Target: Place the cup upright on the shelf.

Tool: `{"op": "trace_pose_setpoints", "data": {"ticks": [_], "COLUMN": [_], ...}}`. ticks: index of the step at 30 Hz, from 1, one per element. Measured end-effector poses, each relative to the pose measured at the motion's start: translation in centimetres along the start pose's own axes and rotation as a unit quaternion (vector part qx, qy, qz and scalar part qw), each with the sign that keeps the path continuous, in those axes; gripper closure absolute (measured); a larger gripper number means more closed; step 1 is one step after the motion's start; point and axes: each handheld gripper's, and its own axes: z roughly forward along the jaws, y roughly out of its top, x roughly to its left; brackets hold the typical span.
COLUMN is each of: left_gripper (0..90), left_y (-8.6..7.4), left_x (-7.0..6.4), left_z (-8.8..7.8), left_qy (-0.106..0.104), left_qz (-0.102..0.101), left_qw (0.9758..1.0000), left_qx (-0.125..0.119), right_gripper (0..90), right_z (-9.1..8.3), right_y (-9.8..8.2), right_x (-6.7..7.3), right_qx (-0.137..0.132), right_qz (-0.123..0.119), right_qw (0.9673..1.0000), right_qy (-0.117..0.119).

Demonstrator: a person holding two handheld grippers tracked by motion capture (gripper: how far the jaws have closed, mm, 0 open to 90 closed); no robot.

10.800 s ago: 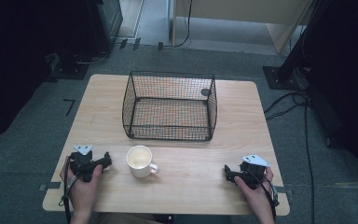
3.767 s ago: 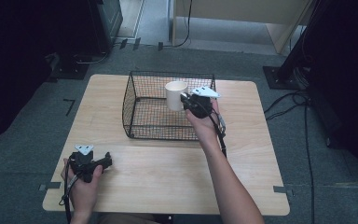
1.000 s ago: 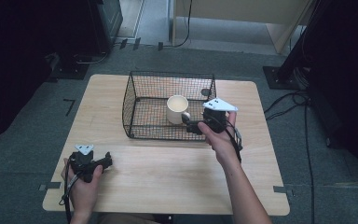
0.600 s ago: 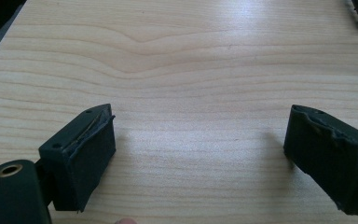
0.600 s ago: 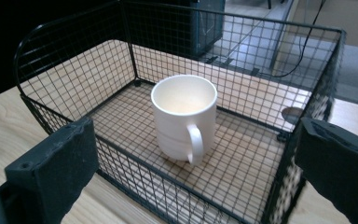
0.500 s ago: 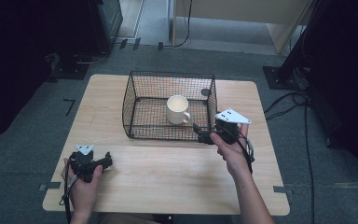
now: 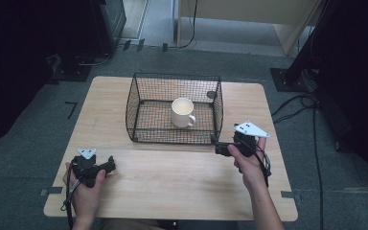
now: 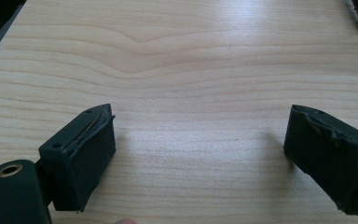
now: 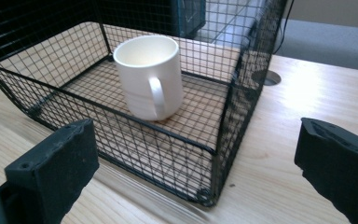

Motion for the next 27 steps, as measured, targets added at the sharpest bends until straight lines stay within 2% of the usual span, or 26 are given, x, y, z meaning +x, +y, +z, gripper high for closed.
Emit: {"op": "trace_pose_setpoints", "data": {"ticks": [14, 27], "left_gripper": [9.2, 9.2], "left_y": [0.0, 0.0], "left_x": [0.0, 0.0], "left_z": [0.0, 0.0], "left_qy": [0.0, 0.0], "left_qz": [0.0, 0.0], "left_qw": [1.0, 1.0], "left_qx": [0.0, 0.0], "right_gripper": [0.0, 0.0], "right_z": [-0.5, -1.4], "right_y": [-3.1, -6.4], "right_x": [-1.9, -4.2], "right_qx": [0.021, 0.041], "right_qz": [0.024, 0.048], "right_qw": [0.9993, 0.9967], "right_qy": [-0.018, -0.05]}}
